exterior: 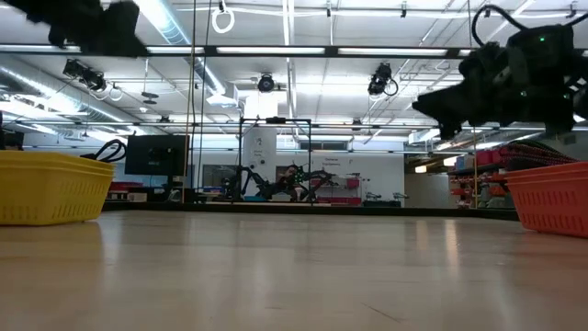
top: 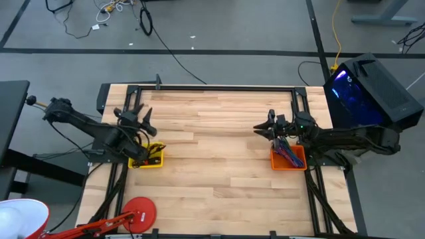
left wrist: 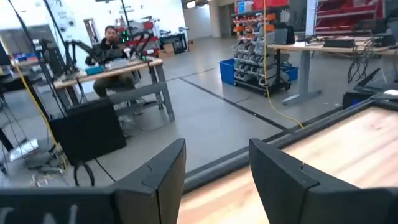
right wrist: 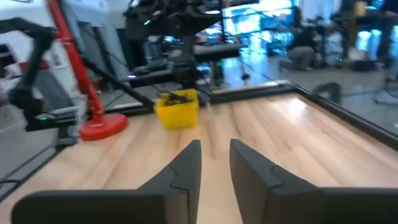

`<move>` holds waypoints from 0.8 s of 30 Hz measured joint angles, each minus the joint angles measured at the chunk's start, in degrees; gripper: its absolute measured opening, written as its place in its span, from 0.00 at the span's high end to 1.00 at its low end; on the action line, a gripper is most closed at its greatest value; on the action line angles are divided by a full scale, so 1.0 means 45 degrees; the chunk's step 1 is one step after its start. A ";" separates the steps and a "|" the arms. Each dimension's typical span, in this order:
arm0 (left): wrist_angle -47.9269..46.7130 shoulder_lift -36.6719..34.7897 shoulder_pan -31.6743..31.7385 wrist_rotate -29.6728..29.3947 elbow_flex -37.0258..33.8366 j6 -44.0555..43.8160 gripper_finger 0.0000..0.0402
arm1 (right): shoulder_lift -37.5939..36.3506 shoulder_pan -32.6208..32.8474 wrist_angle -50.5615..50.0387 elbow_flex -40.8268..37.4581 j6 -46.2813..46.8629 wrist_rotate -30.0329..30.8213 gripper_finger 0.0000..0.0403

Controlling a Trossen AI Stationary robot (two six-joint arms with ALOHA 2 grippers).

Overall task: Pick & Place USB Port
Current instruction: Return to Home Position

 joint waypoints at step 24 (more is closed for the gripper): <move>0.5129 -0.0563 -0.3435 -0.0418 -0.4751 -0.2179 0.55 | -0.0005 -0.0666 -0.0996 -0.0131 0.2341 0.1429 0.78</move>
